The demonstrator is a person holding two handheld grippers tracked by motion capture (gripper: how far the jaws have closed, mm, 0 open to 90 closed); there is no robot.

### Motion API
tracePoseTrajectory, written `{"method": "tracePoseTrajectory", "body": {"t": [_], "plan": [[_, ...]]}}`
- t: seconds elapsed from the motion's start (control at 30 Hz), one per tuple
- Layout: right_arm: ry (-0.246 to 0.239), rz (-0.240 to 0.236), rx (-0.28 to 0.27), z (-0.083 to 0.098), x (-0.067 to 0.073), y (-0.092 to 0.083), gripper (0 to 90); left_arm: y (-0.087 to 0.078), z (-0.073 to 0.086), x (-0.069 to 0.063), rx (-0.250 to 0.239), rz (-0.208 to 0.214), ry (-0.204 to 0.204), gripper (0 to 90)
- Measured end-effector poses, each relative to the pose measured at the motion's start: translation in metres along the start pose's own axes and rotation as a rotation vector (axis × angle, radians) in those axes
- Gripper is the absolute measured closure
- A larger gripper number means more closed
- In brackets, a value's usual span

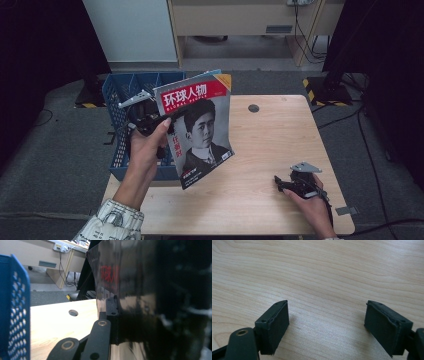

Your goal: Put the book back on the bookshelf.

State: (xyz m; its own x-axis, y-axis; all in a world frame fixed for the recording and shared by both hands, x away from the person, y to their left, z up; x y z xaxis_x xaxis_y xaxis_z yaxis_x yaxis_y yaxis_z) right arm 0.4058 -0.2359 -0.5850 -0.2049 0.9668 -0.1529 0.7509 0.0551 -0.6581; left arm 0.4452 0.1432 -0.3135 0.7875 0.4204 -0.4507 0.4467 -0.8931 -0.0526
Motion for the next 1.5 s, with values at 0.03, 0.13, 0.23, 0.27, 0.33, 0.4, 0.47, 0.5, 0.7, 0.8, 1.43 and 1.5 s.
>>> {"method": "tracePoseTrajectory", "body": {"t": [0.03, 0.13, 0.23, 0.27, 0.33, 0.4, 0.47, 0.5, 0.7, 0.8, 1.43, 1.5], "plan": [[0.0, 0.0, 0.0, 0.0, 0.0, 0.0, 19.8, 0.0, 0.0, 0.0, 0.0, 0.0, 0.0, 86.7], [0.0, -0.001, 0.0, 0.0, 0.0, 0.0, 19.8, -0.009, -0.002, 0.003, -0.013, -0.005, -0.007, 86.7], [0.0, 0.0, 0.0, 0.0, 0.0, 0.0, 19.8, -0.016, -0.005, 0.003, -0.023, -0.01, -0.002, 86.7], [0.0, 0.0, 0.0, 0.0, 0.0, 0.0, 19.8, -0.018, -0.007, 0.004, -0.028, -0.013, -0.002, 86.7], [0.001, 0.001, 0.0, 0.0, 0.0, 0.0, 19.8, -0.023, -0.009, 0.006, -0.038, -0.017, -0.008, 86.7], [0.001, 0.001, -0.001, 0.0, 0.0, 0.0, 19.8, -0.026, -0.01, 0.006, -0.044, -0.018, -0.008, 86.7], [0.001, 0.001, -0.001, 0.0, 0.0, 0.0, 19.8, -0.029, -0.012, 0.007, -0.048, -0.02, -0.008, 86.7], [0.001, 0.001, -0.001, 0.0, 0.0, 0.0, 19.8, -0.029, -0.012, 0.007, -0.048, -0.02, -0.008, 86.7], [-0.002, -0.002, 0.0, 0.0, 0.0, 0.0, 19.8, -0.043, -0.012, 0.01, -0.059, -0.032, -0.007, 86.7], [-0.003, 0.0, 0.0, 0.0, 0.0, 0.0, 19.8, -0.051, -0.011, 0.013, -0.072, -0.038, -0.013, 86.7], [-0.005, -0.004, 0.0, 0.0, 0.0, 0.0, 20.1, -0.084, -0.023, 0.026, -0.117, -0.093, -0.015, 86.6], [-0.004, -0.004, 0.0, 0.0, 0.0, 0.0, 20.1, -0.086, -0.023, 0.027, -0.115, -0.096, -0.013, 86.7]]}}
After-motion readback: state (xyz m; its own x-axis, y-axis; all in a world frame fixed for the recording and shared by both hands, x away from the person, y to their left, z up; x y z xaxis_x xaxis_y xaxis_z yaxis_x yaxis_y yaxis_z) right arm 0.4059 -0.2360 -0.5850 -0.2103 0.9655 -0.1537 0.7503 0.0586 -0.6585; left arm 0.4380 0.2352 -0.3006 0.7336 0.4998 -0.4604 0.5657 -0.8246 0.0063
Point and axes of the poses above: each handheld gripper's, and its own axes: y roughly forward along the jaws, z roughly out of its underside, x roughly to its left, the point moved 7 cm from there along y, roughly forward along the jaws, and after that the axes turned 13 degrees about z, right-handed, at the moved point
